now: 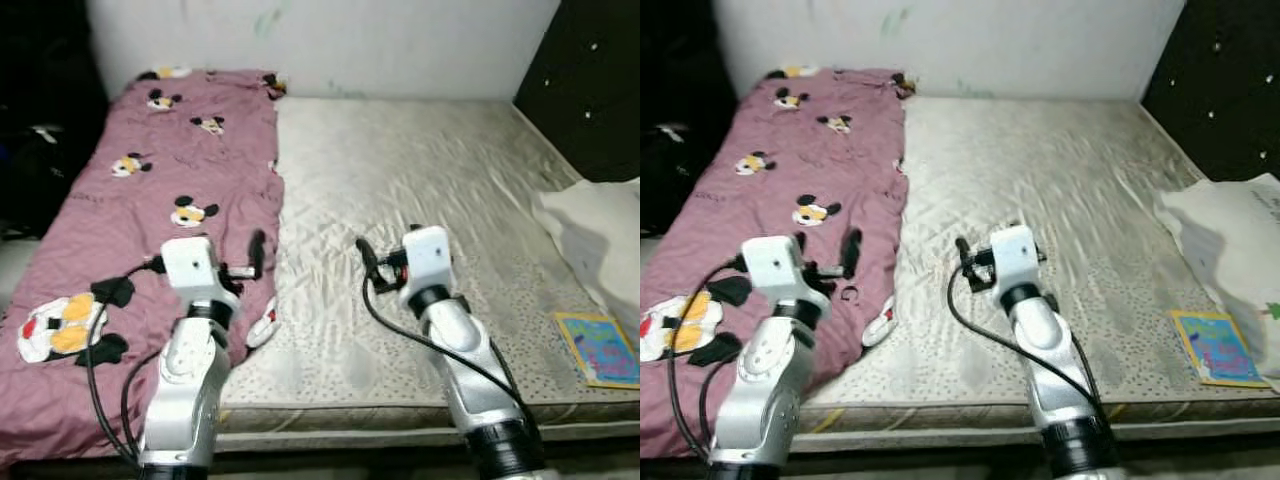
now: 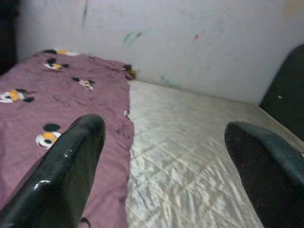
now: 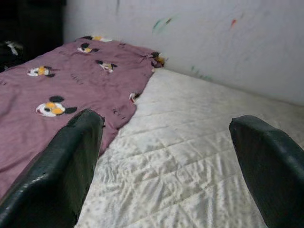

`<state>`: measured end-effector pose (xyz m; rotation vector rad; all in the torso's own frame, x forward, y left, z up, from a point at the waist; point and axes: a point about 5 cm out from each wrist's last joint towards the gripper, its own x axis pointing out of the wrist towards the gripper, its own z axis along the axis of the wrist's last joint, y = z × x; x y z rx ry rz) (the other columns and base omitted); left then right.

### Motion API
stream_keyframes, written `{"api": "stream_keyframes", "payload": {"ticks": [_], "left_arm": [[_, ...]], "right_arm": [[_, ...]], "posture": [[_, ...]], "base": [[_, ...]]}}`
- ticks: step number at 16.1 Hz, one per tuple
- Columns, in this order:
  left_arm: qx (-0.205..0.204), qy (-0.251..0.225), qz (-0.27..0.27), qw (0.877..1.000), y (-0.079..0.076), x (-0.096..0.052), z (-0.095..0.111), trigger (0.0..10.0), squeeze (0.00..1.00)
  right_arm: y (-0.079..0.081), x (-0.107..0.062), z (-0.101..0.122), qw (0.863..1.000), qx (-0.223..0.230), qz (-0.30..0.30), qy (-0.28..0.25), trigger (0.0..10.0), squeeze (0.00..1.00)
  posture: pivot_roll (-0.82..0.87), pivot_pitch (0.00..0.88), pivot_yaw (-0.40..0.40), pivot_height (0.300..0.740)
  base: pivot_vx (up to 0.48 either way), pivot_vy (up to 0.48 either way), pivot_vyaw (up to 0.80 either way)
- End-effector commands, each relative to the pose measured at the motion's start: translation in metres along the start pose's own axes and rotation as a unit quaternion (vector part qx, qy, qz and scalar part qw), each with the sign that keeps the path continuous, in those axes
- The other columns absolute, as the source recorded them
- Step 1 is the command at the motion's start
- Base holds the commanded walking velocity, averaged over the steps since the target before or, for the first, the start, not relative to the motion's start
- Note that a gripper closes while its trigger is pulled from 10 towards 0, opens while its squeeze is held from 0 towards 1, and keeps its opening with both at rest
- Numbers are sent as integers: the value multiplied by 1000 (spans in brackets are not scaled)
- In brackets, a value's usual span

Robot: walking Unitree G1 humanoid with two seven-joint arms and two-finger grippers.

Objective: Clean up the room

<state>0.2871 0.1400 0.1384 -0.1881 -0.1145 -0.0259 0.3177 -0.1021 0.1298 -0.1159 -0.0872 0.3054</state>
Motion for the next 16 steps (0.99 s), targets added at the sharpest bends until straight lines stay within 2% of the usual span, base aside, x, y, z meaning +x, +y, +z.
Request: {"api": "stream_keyframes", "payload": {"ticks": [1,3,6,14,16], "left_arm": [[8,10,17,1000,5,-1,-4,10000,0],[0,11,17,1000,4,-2,-5,10000,0],[0,14,15,1000,6,-2,-6,10000,0],[-25,19,19,999,7,-2,-7,10000,0],[-28,16,17,999,7,-1,-6,10000,0]], "right_arm": [[6,1,1,1000,2,14,-1,10000,0],[7,1,0,1000,2,18,2,10000,0],[7,1,-1,1000,3,23,6,10000,0],[9,1,-4,999,2,31,17,10000,0],[16,1,-4,998,-4,54,19,10000,0]], "posture": [[-19,70,-52,740],[-19,68,-55,740],[-22,66,-53,740],[-28,76,-59,740],[-29,76,-59,740]], "base": [[0,0,0],[0,0,0],[0,480,-485],[0,480,0],[0,480,0]]}}
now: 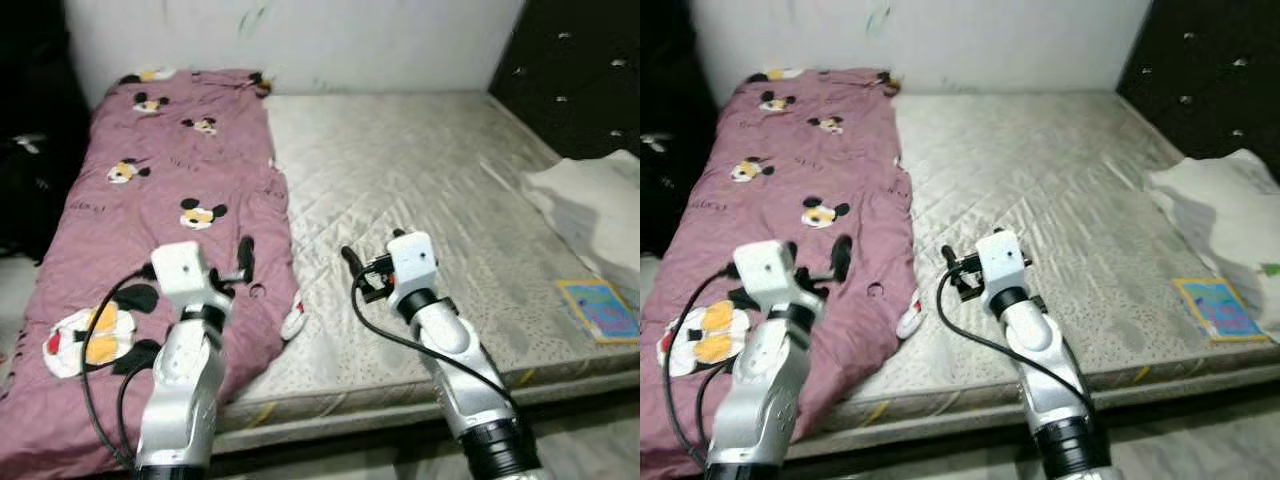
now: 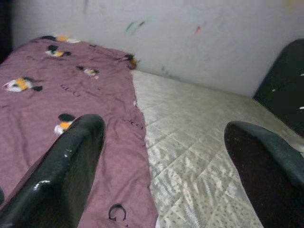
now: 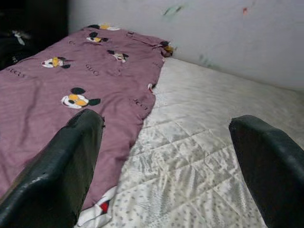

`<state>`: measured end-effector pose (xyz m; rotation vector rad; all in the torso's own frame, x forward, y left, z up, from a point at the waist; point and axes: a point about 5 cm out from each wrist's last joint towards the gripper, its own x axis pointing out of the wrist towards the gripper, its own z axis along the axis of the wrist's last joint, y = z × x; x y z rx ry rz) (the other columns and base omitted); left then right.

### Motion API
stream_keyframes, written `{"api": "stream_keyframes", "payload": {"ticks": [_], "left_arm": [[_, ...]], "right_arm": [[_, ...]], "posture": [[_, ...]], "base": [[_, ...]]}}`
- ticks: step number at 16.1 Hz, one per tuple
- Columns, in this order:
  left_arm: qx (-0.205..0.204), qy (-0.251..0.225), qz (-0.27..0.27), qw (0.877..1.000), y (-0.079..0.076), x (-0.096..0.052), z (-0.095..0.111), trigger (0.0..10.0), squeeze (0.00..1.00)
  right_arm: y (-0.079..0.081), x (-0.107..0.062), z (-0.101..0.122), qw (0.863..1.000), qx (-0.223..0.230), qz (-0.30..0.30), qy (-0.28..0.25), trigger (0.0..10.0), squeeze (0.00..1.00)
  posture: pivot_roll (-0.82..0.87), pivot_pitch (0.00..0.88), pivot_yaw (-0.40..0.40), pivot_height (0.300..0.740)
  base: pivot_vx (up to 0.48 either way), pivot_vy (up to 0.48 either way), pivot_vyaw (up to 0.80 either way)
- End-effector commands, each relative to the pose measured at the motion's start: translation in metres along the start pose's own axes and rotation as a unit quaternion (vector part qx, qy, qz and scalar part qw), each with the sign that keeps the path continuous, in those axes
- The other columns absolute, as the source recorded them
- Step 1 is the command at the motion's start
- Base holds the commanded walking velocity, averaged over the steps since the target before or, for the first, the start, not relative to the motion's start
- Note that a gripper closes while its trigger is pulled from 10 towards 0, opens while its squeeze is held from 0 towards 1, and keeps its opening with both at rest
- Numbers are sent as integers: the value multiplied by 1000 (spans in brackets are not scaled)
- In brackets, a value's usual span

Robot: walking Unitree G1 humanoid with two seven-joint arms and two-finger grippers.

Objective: Clean up the room

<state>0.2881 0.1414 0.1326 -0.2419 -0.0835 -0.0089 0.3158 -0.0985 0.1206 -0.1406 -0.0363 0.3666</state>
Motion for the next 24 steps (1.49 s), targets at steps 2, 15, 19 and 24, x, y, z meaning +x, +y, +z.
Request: {"api": "stream_keyframes", "payload": {"ticks": [2,15,19,24], "left_arm": [[-2,0,6,1000,4,0,1,10000,0],[5,-17,-5,1000,0,-1,4,10000,0],[6,-10,-7,1000,-2,-1,2,10000,0],[8,-29,-18,999,-4,-1,6,10000,0]], "right_arm": [[14,2,4,1000,2,28,-5,10000,0],[12,4,1,1000,7,25,6,10000,0],[12,4,0,1000,4,27,10,10000,0],[12,4,0,1000,1,27,9,10000,0]], "posture": [[-29,76,-58,740],[-22,76,-63,740],[-22,74,-67,740],[-22,67,-66,740]], "base": [[0,480,0],[0,167,0],[0,471,0],[0,169,0]]}}
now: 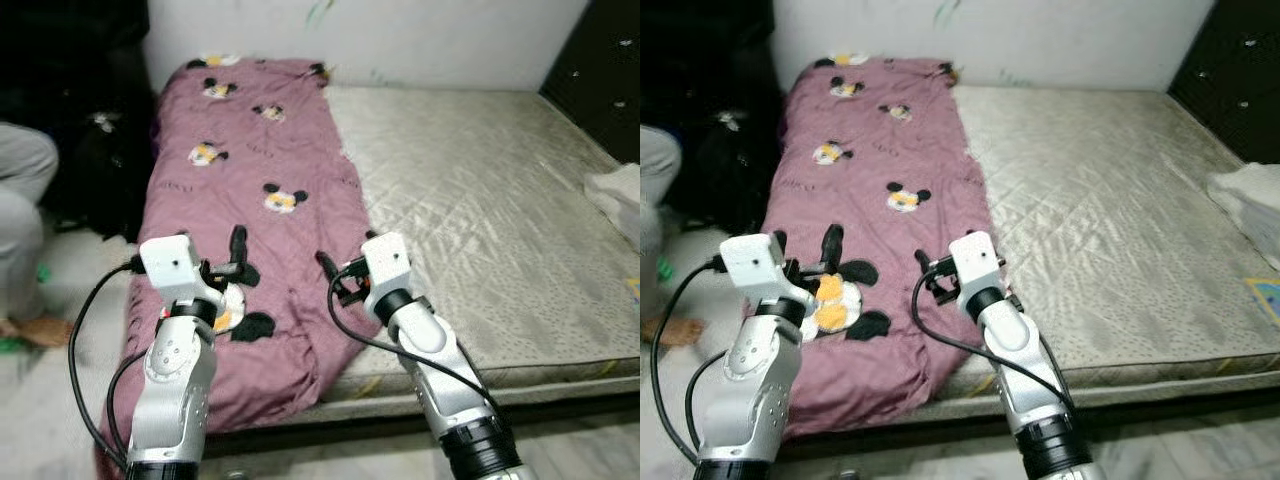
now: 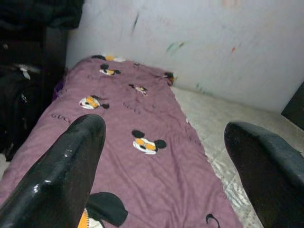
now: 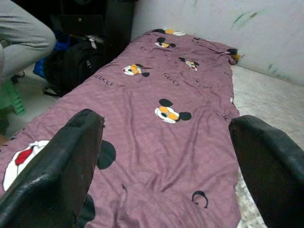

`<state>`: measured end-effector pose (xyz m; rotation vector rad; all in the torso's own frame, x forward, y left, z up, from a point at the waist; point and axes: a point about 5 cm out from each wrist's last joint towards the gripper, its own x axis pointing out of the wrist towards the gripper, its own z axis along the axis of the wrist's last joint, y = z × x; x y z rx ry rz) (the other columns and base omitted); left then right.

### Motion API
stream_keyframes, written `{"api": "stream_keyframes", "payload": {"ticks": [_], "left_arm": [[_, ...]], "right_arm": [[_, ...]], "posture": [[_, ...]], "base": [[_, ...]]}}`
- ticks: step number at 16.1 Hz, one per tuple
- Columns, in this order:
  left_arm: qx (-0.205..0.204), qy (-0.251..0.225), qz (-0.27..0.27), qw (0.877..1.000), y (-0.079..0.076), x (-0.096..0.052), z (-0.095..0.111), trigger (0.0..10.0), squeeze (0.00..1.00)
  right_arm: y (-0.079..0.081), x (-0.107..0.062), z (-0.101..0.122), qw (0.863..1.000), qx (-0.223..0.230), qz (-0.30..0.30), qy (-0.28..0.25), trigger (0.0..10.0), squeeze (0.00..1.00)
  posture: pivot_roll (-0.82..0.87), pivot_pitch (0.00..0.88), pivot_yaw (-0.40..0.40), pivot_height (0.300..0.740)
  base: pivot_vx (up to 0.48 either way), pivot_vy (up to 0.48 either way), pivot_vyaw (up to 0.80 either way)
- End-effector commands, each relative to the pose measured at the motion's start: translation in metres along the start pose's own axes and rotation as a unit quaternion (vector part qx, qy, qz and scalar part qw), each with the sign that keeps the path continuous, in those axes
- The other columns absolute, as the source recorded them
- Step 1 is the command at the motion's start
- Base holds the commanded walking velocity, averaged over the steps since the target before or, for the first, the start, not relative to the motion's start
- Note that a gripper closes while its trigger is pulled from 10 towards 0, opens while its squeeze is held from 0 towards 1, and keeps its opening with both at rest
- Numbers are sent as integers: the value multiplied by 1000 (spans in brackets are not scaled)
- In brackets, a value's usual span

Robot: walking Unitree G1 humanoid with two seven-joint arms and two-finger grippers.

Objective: Clean up the room

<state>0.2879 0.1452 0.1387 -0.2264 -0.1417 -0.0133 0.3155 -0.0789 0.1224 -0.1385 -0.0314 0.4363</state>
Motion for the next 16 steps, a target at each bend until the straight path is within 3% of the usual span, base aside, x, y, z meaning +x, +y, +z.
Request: {"api": "stream_keyframes", "payload": {"ticks": [1,4,12,16], "left_arm": [[3,-2,-15,1000,-7,-1,0,10000,0],[-5,-6,-21,1000,-7,-1,1,10000,0],[-7,-6,-27,1000,-9,-1,1,10000,0],[-2,-1,-15,1000,-9,-1,-2,10000,0]], "right_arm": [[-6,-3,-5,1000,-1,-9,9,10000,0],[-6,-2,-5,1000,1,-12,10,10000,0],[-7,-2,-6,1000,-1,-14,13,10000,0],[-8,-2,-8,1000,1,-18,16,10000,0]], "posture": [[-22,64,-65,740],[-21,62,-65,740],[-22,66,-66,740],[-21,71,-72,740]], "base": [[0,0,0],[0,0,0],[279,0,0],[0,0,0]]}}
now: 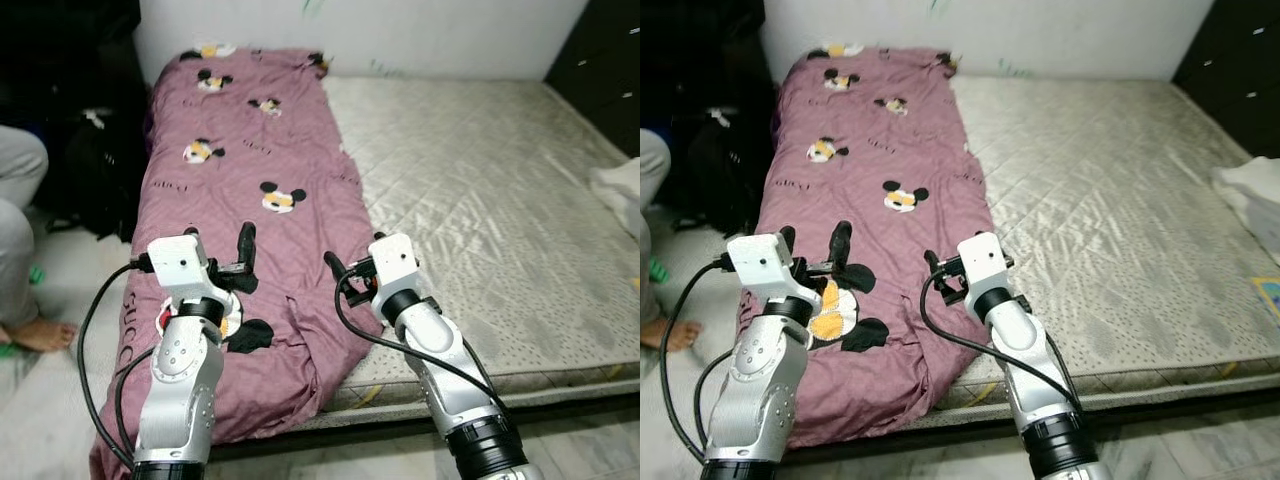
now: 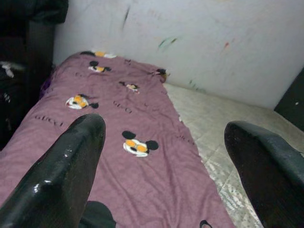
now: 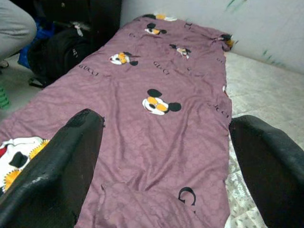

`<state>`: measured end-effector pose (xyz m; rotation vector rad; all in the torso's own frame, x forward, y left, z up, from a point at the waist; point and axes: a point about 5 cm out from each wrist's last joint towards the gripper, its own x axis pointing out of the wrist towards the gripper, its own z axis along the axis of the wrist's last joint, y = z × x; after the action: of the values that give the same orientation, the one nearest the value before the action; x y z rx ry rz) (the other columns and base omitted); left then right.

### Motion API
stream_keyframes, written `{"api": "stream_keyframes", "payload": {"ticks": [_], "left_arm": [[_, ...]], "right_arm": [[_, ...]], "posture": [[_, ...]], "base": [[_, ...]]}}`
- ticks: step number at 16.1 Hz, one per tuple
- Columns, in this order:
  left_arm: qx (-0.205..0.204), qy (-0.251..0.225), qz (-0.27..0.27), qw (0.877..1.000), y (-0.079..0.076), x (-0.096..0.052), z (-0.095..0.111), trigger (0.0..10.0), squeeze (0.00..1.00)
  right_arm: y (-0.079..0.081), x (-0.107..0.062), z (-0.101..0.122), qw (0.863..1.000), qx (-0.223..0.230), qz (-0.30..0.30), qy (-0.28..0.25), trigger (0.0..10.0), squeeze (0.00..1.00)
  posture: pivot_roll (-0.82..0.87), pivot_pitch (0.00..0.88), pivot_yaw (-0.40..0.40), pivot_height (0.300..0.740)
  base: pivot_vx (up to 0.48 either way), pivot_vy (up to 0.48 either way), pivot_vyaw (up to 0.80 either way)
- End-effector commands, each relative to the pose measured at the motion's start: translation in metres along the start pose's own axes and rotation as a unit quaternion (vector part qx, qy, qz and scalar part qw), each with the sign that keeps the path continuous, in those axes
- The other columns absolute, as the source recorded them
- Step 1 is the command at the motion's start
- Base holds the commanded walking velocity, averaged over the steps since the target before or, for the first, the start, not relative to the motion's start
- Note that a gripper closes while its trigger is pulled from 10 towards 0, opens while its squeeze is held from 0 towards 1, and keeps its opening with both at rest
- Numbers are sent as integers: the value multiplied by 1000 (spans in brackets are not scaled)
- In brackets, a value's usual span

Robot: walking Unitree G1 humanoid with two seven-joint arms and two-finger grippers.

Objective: Clean up the room

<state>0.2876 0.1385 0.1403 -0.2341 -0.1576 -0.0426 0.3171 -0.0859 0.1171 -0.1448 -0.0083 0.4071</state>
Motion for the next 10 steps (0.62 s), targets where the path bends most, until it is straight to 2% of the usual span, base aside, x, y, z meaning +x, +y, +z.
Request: {"api": "stream_keyframes", "payload": {"ticks": [1,8,10], "left_arm": [[3,5,0,1000,-2,-1,-2,10000,0],[-1,-6,-11,1000,-5,2,1,10000,0],[-2,-5,-13,1000,-6,1,1,10000,0]], "right_arm": [[-2,0,-2,1000,2,-4,4,10000,0],[-1,3,-1,1000,-4,-4,0,10000,0],[-1,4,-1,1000,-4,-4,0,10000,0]], "posture": [[-21,72,-73,740],[-33,77,-66,740],[-36,79,-67,740]], "base": [[0,0,0],[0,0,0],[266,0,0]]}}
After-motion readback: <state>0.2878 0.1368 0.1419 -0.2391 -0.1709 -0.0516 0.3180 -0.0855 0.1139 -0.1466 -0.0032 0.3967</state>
